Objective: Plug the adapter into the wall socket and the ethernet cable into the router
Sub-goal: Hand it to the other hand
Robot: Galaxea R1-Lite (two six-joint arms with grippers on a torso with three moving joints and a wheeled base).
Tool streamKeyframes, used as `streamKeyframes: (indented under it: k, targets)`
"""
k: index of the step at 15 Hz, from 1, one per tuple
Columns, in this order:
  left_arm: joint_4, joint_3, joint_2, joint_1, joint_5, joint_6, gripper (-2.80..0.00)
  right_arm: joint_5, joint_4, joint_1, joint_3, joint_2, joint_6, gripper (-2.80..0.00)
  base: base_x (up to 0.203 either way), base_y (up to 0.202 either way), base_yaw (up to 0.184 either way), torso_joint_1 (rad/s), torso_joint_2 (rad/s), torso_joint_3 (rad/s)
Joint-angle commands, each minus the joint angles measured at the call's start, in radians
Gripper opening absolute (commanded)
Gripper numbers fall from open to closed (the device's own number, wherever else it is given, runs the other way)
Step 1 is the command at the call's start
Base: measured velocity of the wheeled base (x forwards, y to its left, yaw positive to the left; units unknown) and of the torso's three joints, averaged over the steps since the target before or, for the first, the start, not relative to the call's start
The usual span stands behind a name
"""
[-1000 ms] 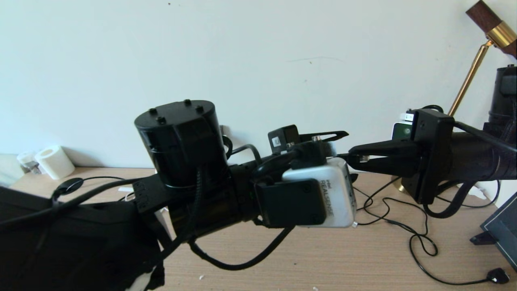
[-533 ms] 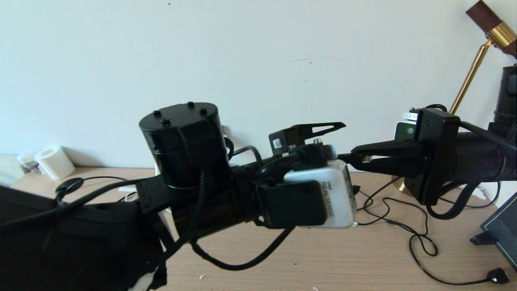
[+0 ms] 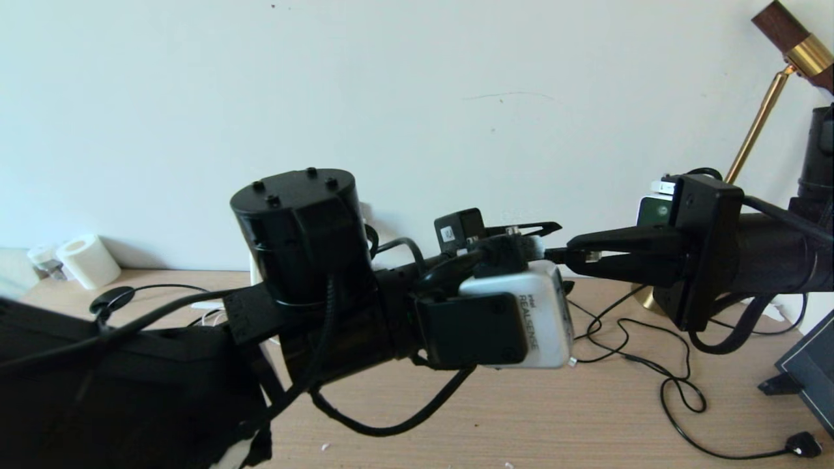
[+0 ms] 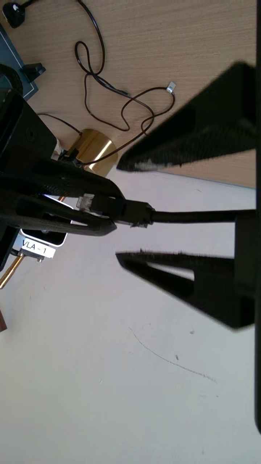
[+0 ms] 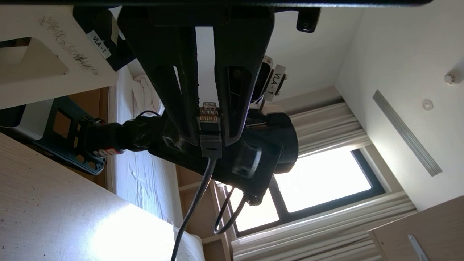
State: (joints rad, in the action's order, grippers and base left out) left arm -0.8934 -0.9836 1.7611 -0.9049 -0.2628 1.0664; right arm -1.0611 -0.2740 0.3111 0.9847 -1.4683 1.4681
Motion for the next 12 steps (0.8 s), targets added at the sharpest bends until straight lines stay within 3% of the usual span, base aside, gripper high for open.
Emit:
streamKeyframes:
  k: [1,8,9,12]
  targets:
    - [-0.006,0.002,0.003,0.0,-0.001,0.006,-2.8,-0.007,-0.002,0.003,0.0,0.0,0.008,-2.8,0.0,0.0,0.0,0.0,0.0,0.0]
    - [-0.006,0.003,0.009,0.0,-0.001,0.006,-2.8,-0.007,-0.003,0.005,-0.008,0.0,-0.009,-2.8,0.0,0.0,0.0,0.0,0.0,0.0]
    - [-0.006,0.003,0.009,0.0,-0.001,0.006,-2.8,-0.005,-0.011,0.006,-0.014,0.002,-0.026,0.0,0.0,0.0,0.0,0.0,0.0,0.0]
    - [-0.006,0.005,0.003,0.001,0.0,0.006,-2.8,0.001,-0.014,0.005,-0.018,0.0,-0.038,0.0,0.0,0.0,0.0,0.0,0.0,0.0]
